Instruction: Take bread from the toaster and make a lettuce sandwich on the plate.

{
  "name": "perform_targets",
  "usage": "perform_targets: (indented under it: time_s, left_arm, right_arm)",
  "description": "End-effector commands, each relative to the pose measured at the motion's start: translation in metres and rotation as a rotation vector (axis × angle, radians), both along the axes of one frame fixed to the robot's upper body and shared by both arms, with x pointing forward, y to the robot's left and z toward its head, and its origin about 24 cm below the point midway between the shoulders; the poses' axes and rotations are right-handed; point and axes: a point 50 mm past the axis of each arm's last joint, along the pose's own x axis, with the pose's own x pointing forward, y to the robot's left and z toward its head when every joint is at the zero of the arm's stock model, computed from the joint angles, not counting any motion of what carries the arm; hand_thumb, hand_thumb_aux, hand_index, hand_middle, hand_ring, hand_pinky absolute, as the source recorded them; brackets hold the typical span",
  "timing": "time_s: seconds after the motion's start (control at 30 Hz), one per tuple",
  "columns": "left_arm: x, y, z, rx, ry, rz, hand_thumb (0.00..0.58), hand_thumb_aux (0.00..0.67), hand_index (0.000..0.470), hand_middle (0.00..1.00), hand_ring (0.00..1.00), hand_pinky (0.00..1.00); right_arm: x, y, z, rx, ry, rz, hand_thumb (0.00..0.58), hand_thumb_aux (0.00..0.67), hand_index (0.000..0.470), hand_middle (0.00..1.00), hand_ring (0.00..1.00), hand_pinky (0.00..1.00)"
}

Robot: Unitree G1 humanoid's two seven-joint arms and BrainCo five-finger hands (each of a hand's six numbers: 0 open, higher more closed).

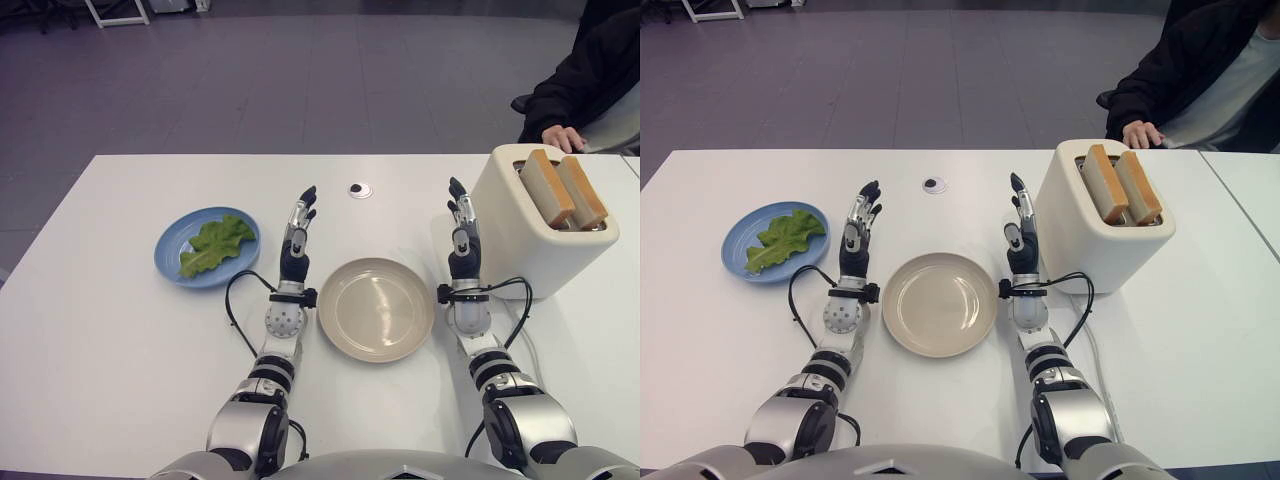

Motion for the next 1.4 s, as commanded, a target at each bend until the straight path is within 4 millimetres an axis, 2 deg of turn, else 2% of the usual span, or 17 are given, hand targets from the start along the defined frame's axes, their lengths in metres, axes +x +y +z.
perform_targets:
  time_s: [0.03, 0.27, 0.5, 0.57, 0.63, 0.67, 0.73, 0.77, 0.83, 0.9, 1.0, 1.13, 1.27, 1.4]
  left_arm:
    - [-0.001, 0.007, 0.0, 0.009, -0.015, 0.048, 0.0, 0.0, 0.0, 0.0, 0.0, 0.0]
    - [0.005, 0.009, -0.005, -0.004, 0.057, 0.071, 0.0, 0.0, 0.0, 0.0, 0.0, 0.0]
    - [0.003, 0.012, -0.002, 0.059, 0.008, 0.106, 0.0, 0.0, 0.0, 0.0, 0.0, 0.0]
    - [0.001, 0.012, -0.002, 0.074, 0.001, 0.119, 0.0, 0.0, 0.0, 0.0, 0.0, 0.0]
    - [0.0, 0.013, -0.003, 0.085, 0.0, 0.137, 0.0, 0.0, 0.0, 0.0, 0.0, 0.0]
    - [0.0, 0.013, -0.003, 0.089, -0.002, 0.143, 0.0, 0.0, 0.0, 0.0, 0.0, 0.0]
    - [-0.002, 0.013, -0.003, 0.094, -0.01, 0.151, 0.0, 0.0, 0.0, 0.0, 0.0, 0.0]
    - [-0.004, 0.012, -0.003, 0.093, -0.013, 0.155, 0.0, 0.0, 0.0, 0.0, 0.0, 0.0]
    - [-0.005, 0.01, -0.004, 0.096, -0.012, 0.155, 0.0, 0.0, 0.0, 0.0, 0.0, 0.0]
    - [-0.006, 0.01, -0.005, 0.099, -0.007, 0.154, 0.0, 0.0, 0.0, 0.0, 0.0, 0.0]
    - [-0.006, 0.009, -0.005, 0.115, -0.009, 0.148, 0.0, 0.0, 0.0, 0.0, 0.0, 0.0]
    - [-0.006, 0.01, -0.005, 0.124, -0.002, 0.153, 0.0, 0.0, 0.0, 0.0, 0.0, 0.0]
    - [-0.005, 0.014, -0.005, 0.128, 0.002, 0.167, 0.0, 0.0, 0.0, 0.0, 0.0, 0.0]
    - [-0.004, 0.016, -0.004, 0.129, 0.004, 0.175, 0.0, 0.0, 0.0, 0.0, 0.0, 0.0]
  right_arm:
    - [-0.007, -0.007, -0.013, -0.047, 0.054, -0.007, 0.0, 0.0, 0.0, 0.0, 0.0, 0.0]
    - [-0.009, -0.006, -0.014, -0.04, 0.052, 0.011, 0.0, 0.0, 0.0, 0.0, 0.0, 0.0]
    - [-0.009, -0.005, -0.013, -0.053, 0.043, 0.019, 0.0, 0.0, 0.0, 0.0, 0.0, 0.0]
    - [-0.01, -0.004, -0.002, -0.088, -0.029, 0.029, 0.0, 0.0, 0.0, 0.0, 0.0, 0.0]
    - [-0.018, -0.008, 0.03, -0.165, -0.21, 0.033, 0.0, 0.0, 0.0, 0.0, 0.0, 0.0]
    - [-0.027, -0.018, 0.053, -0.22, -0.313, -0.01, 0.0, 0.0, 0.0, 0.0, 0.0, 0.0]
    - [-0.048, -0.056, 0.099, -0.369, -0.441, -0.197, 0.0, 0.0, 0.0, 0.0, 0.0, 0.0]
    - [-0.058, -0.077, 0.115, -0.477, -0.463, -0.303, 0.0, 0.0, 0.0, 0.0, 0.0, 0.0]
    - [-0.069, -0.119, 0.135, -0.689, -0.403, -0.519, 0.0, 0.0, 0.0, 0.0, 0.0, 0.0]
    - [-0.073, -0.151, 0.144, -0.818, -0.3, -0.685, 0.0, 0.0, 0.0, 0.0, 0.0, 0.0]
    - [-0.072, -0.177, 0.141, -0.937, -0.123, -0.802, 0.0, 0.0, 0.0, 0.0, 0.0, 0.0]
    - [-0.067, -0.2, 0.118, -1.008, 0.124, -0.824, 0.0, 0.0, 0.0, 0.0, 0.0, 0.0]
    - [-0.058, -0.201, 0.096, -1.031, 0.247, -0.761, 0.0, 0.0, 0.0, 0.0, 0.0, 0.0]
    - [-0.047, -0.2, 0.088, -1.037, 0.285, -0.721, 0.0, 0.0, 0.0, 0.0, 0.0, 0.0]
